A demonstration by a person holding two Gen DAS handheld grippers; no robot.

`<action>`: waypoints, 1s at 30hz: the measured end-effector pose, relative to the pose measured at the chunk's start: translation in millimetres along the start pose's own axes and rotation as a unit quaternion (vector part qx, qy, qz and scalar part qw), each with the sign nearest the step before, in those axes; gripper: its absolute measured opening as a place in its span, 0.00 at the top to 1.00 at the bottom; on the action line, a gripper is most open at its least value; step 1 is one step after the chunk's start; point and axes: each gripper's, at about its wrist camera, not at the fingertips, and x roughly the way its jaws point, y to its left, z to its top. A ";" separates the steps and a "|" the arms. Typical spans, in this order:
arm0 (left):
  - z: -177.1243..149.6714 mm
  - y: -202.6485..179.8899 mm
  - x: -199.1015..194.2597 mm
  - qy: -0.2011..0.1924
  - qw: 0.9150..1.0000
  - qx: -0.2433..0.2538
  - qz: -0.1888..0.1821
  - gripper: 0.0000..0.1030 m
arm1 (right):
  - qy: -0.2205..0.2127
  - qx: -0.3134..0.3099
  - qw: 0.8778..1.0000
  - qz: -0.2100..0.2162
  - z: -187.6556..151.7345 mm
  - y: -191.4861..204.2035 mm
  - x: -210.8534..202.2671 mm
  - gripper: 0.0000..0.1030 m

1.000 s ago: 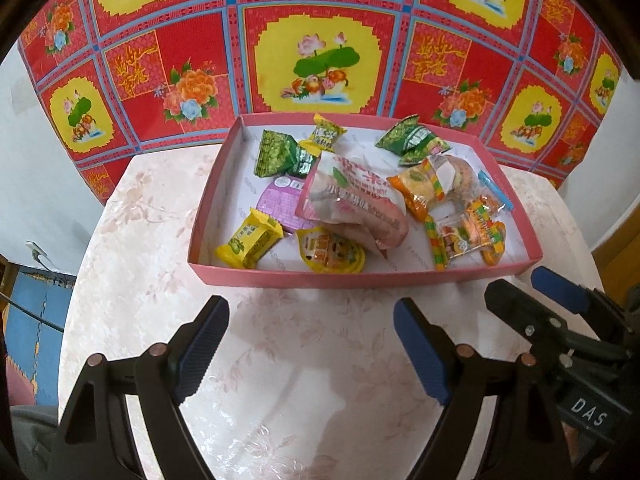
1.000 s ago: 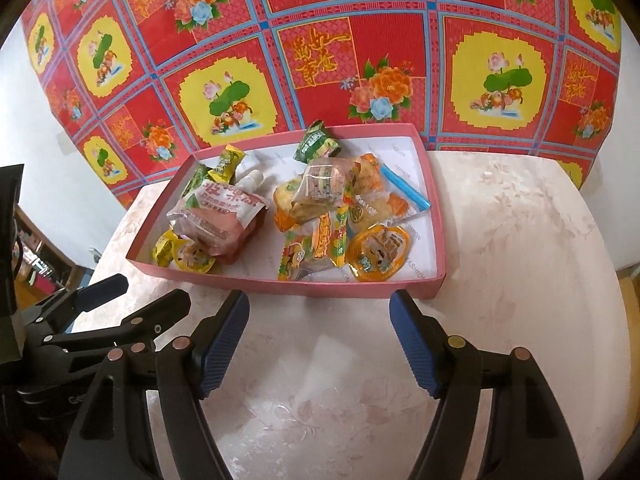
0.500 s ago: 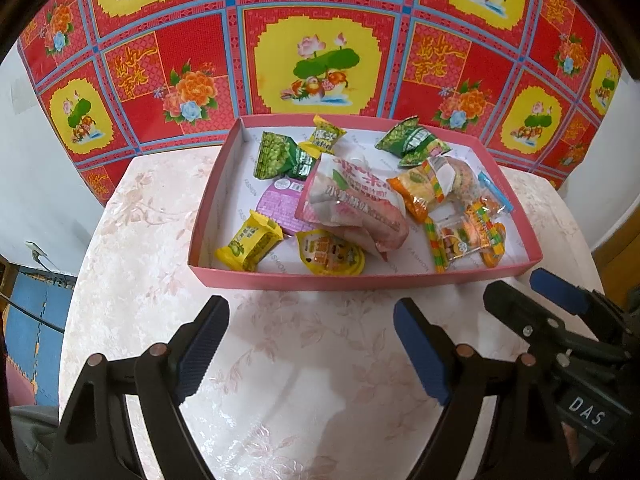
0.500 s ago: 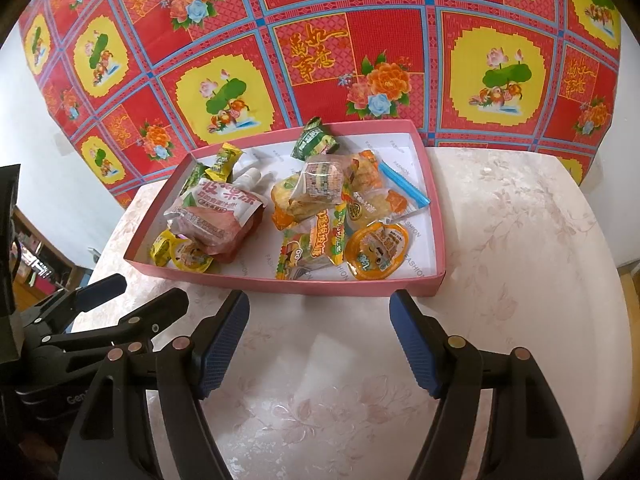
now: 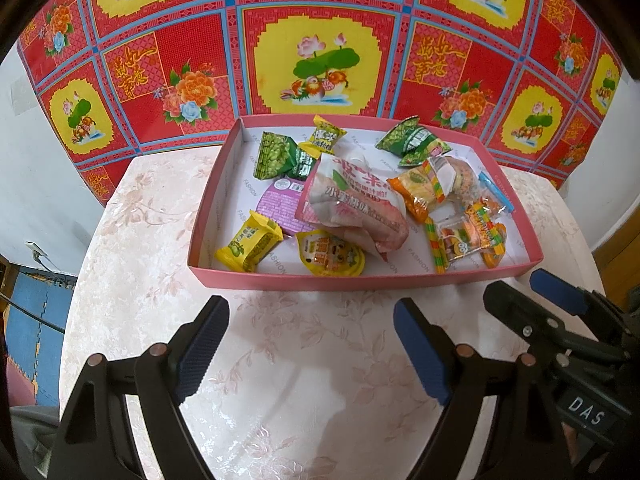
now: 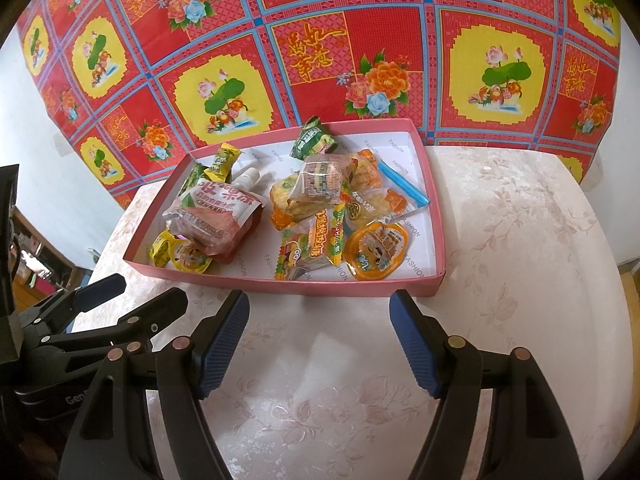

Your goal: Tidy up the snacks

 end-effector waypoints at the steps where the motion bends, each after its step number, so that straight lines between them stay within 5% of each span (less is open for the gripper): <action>1: 0.0 -0.1 0.0 0.000 1.000 0.000 0.000 0.15 | 0.000 0.000 1.000 0.000 -0.1 -0.1 0.1 0.28; 30: 0.3 -0.3 -1.2 -0.001 1.000 -0.005 0.003 0.16 | 0.001 0.001 1.000 0.000 -1.9 -0.7 0.8 0.28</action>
